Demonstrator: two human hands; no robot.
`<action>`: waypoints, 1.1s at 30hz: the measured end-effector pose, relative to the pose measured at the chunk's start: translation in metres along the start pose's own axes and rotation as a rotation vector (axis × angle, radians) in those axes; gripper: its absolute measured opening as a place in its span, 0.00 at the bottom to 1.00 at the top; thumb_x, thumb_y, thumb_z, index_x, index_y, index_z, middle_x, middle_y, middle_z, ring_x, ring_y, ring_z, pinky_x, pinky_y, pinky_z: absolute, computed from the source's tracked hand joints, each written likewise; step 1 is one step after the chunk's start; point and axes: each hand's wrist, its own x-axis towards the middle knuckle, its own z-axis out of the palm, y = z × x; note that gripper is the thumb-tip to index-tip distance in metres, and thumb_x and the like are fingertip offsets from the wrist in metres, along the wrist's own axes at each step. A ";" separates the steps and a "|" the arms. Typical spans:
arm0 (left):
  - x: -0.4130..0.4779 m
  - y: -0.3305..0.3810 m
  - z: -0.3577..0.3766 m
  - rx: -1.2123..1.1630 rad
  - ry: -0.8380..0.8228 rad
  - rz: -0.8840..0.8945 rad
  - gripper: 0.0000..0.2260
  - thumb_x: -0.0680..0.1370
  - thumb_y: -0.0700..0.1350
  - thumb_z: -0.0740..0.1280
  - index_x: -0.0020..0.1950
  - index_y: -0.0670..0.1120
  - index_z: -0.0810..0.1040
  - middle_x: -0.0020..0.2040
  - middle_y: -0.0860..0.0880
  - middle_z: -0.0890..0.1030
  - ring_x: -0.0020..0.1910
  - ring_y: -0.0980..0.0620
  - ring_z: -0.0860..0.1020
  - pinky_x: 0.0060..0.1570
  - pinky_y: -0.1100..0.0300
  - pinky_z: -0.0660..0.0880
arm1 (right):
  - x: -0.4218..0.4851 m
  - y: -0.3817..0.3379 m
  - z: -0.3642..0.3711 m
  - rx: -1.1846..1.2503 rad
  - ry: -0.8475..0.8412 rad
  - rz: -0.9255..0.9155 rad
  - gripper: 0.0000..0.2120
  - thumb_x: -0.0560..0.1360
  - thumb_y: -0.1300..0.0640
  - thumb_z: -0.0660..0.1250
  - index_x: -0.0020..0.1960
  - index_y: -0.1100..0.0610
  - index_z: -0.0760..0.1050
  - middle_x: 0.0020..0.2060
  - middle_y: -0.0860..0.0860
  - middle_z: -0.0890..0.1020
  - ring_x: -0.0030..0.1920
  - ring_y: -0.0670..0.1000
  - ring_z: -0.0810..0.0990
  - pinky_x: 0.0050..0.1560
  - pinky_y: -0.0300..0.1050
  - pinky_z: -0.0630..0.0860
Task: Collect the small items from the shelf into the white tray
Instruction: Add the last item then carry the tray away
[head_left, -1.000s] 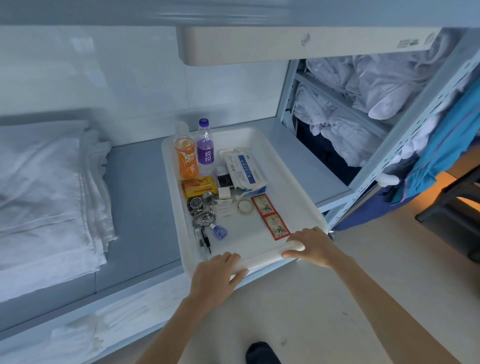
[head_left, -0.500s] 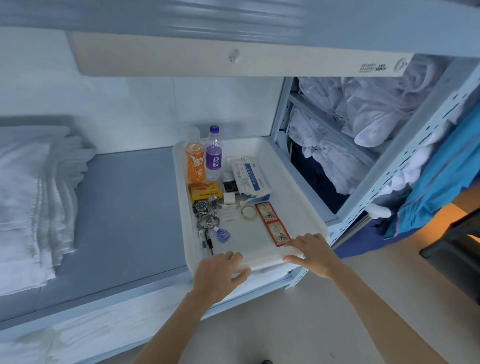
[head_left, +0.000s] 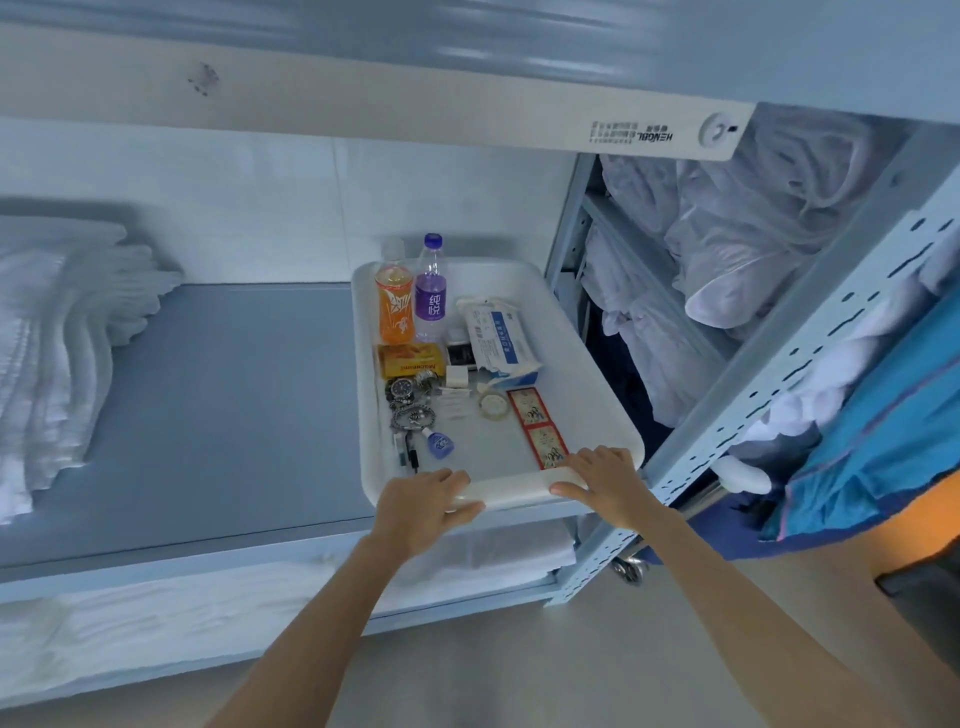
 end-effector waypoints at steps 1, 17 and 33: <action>0.006 0.002 0.001 0.002 -0.007 -0.007 0.22 0.77 0.66 0.49 0.58 0.53 0.69 0.49 0.54 0.79 0.45 0.50 0.78 0.32 0.59 0.67 | 0.004 0.005 0.000 0.006 -0.002 -0.006 0.59 0.56 0.23 0.19 0.64 0.50 0.70 0.55 0.49 0.77 0.54 0.53 0.73 0.57 0.49 0.63; 0.056 0.036 0.015 0.027 0.013 -0.078 0.22 0.77 0.65 0.50 0.58 0.53 0.71 0.48 0.53 0.80 0.44 0.49 0.79 0.34 0.58 0.72 | 0.029 0.069 -0.007 0.068 -0.016 -0.045 0.60 0.53 0.20 0.23 0.63 0.52 0.70 0.54 0.52 0.78 0.54 0.55 0.73 0.57 0.50 0.63; 0.072 0.051 0.018 -0.009 -0.019 -0.079 0.22 0.75 0.67 0.50 0.59 0.56 0.70 0.51 0.56 0.80 0.47 0.50 0.79 0.35 0.58 0.71 | 0.013 0.091 -0.002 0.083 0.010 -0.005 0.54 0.57 0.22 0.26 0.61 0.53 0.70 0.54 0.52 0.77 0.53 0.55 0.73 0.55 0.49 0.63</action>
